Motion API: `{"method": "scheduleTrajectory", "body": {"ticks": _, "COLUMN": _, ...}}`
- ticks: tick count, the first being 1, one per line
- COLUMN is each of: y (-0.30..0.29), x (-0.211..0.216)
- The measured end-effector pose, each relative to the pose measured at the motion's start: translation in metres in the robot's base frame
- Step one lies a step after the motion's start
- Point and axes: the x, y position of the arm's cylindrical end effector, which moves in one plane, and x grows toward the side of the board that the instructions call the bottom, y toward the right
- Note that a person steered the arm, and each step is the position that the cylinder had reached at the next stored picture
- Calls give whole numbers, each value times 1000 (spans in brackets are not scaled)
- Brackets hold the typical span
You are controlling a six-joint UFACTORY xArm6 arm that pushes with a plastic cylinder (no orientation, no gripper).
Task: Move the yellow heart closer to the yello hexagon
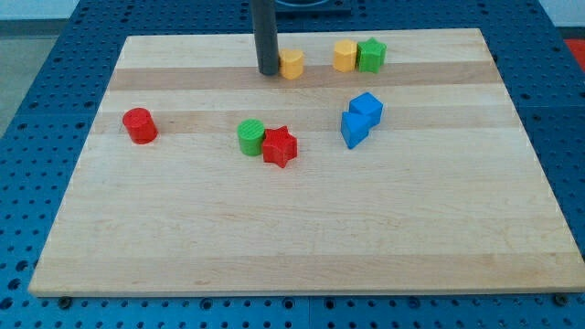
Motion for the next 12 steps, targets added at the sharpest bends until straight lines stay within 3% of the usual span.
{"method": "scheduleTrajectory", "body": {"ticks": 5, "y": 37, "x": 27}}
{"method": "scheduleTrajectory", "body": {"ticks": 8, "y": 53, "x": 4}}
{"method": "scheduleTrajectory", "body": {"ticks": 10, "y": 40, "x": 38}}
{"method": "scheduleTrajectory", "body": {"ticks": 12, "y": -23, "x": -21}}
